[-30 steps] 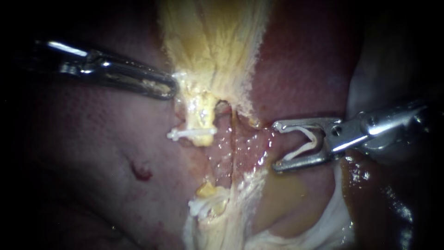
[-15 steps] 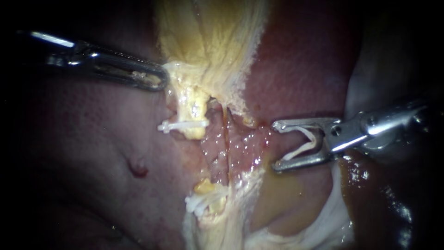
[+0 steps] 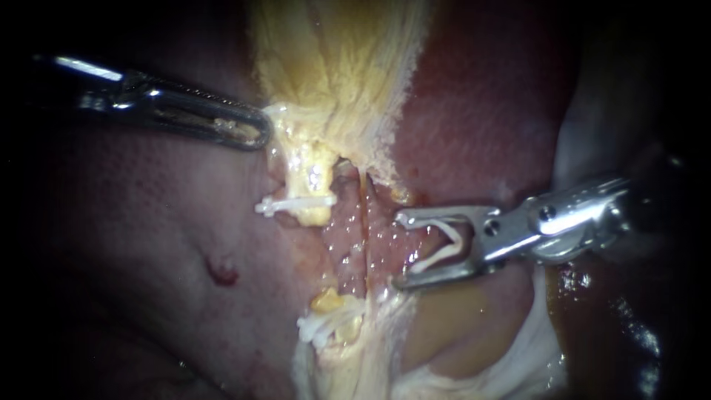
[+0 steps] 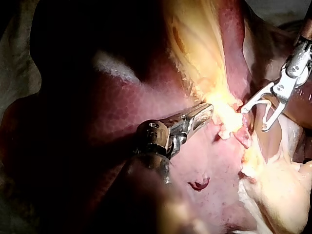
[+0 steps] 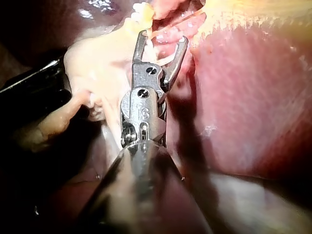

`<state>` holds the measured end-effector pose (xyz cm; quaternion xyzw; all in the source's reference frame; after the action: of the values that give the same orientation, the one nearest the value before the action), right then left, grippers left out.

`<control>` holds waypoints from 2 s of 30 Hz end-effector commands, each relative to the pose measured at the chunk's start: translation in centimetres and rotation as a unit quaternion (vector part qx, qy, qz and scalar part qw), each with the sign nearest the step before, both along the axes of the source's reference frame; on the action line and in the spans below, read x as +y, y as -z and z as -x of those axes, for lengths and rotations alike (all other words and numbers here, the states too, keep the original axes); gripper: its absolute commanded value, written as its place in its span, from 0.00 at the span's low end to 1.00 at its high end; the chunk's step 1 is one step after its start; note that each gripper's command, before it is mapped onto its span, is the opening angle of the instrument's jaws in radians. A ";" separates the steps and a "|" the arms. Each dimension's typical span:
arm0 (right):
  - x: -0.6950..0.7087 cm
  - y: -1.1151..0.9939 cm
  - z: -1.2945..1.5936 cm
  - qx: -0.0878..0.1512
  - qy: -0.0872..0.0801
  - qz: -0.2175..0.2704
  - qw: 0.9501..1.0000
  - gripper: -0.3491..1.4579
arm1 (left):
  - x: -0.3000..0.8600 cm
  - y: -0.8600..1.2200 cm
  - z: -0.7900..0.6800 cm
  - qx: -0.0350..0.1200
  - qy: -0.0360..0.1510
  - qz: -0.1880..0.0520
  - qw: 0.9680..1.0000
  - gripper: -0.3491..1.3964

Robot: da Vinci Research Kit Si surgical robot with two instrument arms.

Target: Clipping first clip right tube

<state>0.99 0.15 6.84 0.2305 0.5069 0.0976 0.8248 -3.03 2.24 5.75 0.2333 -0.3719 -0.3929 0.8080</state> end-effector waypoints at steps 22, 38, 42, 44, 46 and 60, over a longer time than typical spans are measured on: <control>-0.21 -0.49 -0.40 0.028 0.002 -0.088 0.996 0.47 | 0.00 0.00 0.00 0.000 0.000 0.000 1.000 0.00; -0.22 -0.53 -0.52 0.084 0.008 -0.160 0.983 0.45 | 0.00 0.00 0.00 0.000 0.000 0.000 1.000 0.00; -0.22 -0.54 -0.52 0.084 0.006 -0.163 0.983 0.45 | -0.01 0.00 0.00 0.000 0.000 0.000 1.000 0.00; -0.22 -0.54 -0.52 0.084 0.006 -0.163 0.983 0.45 | -0.01 0.00 0.00 0.000 0.000 0.000 1.000 0.00; -0.22 -0.54 -0.52 0.086 0.006 -0.163 0.983 0.45 | -0.01 0.00 0.00 0.000 0.000 0.000 1.000 0.00; -0.26 -0.40 -0.50 0.109 -0.009 -0.190 0.976 0.46 | -0.01 -0.02 -0.01 0.000 0.000 0.000 1.000 0.00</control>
<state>1.49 -0.12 7.22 0.3879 0.5680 0.1746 0.7046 -3.02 2.23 5.77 0.2326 -0.3717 -0.3929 0.8083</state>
